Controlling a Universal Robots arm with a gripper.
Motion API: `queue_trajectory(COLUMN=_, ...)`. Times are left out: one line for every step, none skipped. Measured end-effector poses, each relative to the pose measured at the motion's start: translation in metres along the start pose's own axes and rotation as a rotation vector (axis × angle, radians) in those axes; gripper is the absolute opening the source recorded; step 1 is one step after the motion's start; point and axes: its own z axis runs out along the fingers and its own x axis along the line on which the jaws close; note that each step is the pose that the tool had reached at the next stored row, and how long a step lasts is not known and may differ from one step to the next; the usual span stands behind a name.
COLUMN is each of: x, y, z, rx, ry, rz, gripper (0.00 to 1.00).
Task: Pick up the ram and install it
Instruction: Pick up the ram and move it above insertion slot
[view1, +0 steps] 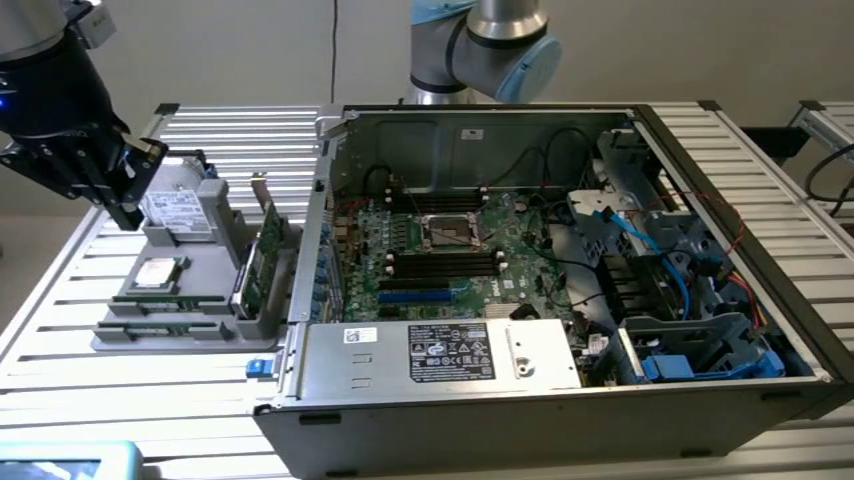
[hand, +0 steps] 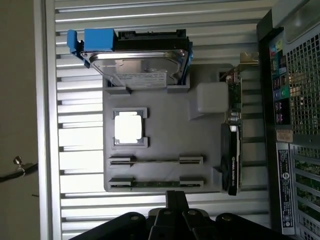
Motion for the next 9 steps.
queue_trajectory(x=0.0000, y=0.0000, z=0.0001, rx=0.0001, ry=0.0004, rz=-0.009, gripper=0.11)
queue_trajectory(x=0.0000, y=0.0000, z=0.0001, rx=0.0004, ry=0.0009, rz=-0.022, gripper=0.11)
queue_trajectory(x=0.0000, y=0.0000, z=0.0002, rx=0.0007, ry=0.0015, rz=-0.039, gripper=0.11)
queue_trajectory(x=0.0000, y=0.0000, z=0.0003, rx=0.0010, ry=0.0020, rz=-0.056, gripper=0.11)
queue_trajectory(x=0.0001, y=0.0000, z=0.0004, rx=0.0012, ry=0.0027, rz=-0.074, gripper=0.11)
queue_trajectory(x=0.0000, y=0.0001, z=0.0006, rx=0.0014, ry=0.0033, rz=-0.093, gripper=0.11)
queue_trajectory(x=0.0000, y=0.0001, z=0.0009, rx=0.0016, ry=0.0037, rz=-0.105, gripper=0.11)
queue_trajectory(x=0.0000, y=0.0001, z=0.0010, rx=0.0019, ry=0.0042, rz=-0.118, gripper=0.11)
queue_trajectory(x=0.0001, y=0.0001, z=0.0010, rx=0.0022, ry=0.0049, rz=-0.133, gripper=0.11)
